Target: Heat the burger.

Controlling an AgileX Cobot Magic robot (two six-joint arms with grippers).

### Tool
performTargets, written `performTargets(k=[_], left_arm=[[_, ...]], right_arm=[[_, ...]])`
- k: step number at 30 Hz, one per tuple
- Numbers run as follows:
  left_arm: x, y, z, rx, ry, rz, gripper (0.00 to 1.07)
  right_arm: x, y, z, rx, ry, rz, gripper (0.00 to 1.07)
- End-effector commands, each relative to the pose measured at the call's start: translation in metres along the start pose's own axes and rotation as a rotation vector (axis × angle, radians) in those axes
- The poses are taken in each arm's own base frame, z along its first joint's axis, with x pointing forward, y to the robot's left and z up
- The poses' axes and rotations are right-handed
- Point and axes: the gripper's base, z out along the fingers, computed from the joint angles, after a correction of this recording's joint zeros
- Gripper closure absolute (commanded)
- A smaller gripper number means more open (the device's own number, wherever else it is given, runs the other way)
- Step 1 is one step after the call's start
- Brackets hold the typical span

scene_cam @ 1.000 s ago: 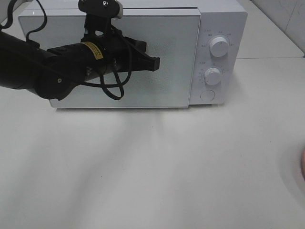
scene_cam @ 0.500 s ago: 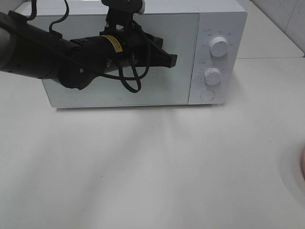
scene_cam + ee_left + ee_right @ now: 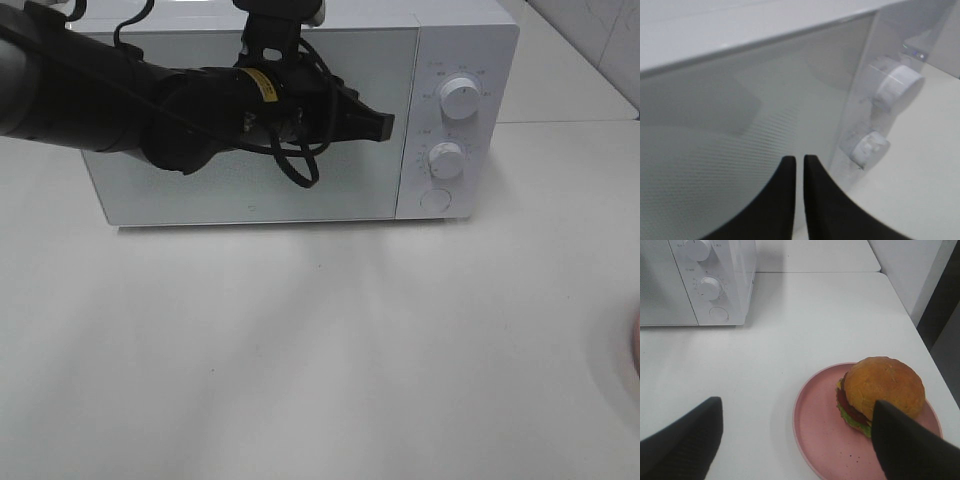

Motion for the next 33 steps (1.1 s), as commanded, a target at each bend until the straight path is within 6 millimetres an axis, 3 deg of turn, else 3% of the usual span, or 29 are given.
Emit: performTargets(k=[1, 2, 3, 4, 6, 8, 17, 33], left_arm=[[-0.008, -0.019, -0.009, 0.041, 0.047, 0.005, 0.65], [-0.008, -0.019, -0.009, 0.041, 0.047, 0.005, 0.65], [-0.007, -0.023, -0.011, 0.049, 0.066, 0.008, 0.52], [-0.007, -0.023, -0.011, 0.049, 0.066, 0.008, 0.52], [-0.004, -0.034, -0.019, 0.075, 0.165, 0.017, 0.09], [-0.002, -0.036, -0.022, 0.081, 0.213, 0.023, 0.04], [0.011, -0.036, -0.054, 0.086, 0.596, 0.043, 0.05], [0.011, -0.032, -0.103, 0.077, 0.959, 0.101, 0.06]], right_arm=[[0.002, -0.001, -0.004, 0.002, -0.044, 0.009, 0.33], [0.002, -0.001, -0.004, 0.002, -0.044, 0.009, 0.33], [0.002, -0.001, -0.004, 0.002, -0.044, 0.009, 0.33], [0.002, -0.001, -0.004, 0.002, -0.044, 0.009, 0.33], [0.002, -0.001, -0.004, 0.002, -0.044, 0.009, 0.33], [0.002, -0.001, -0.004, 0.002, -0.044, 0.009, 0.33], [0.002, -0.001, -0.004, 0.002, -0.044, 0.009, 0.33], [0.002, -0.001, -0.004, 0.003, -0.045, 0.009, 0.33]])
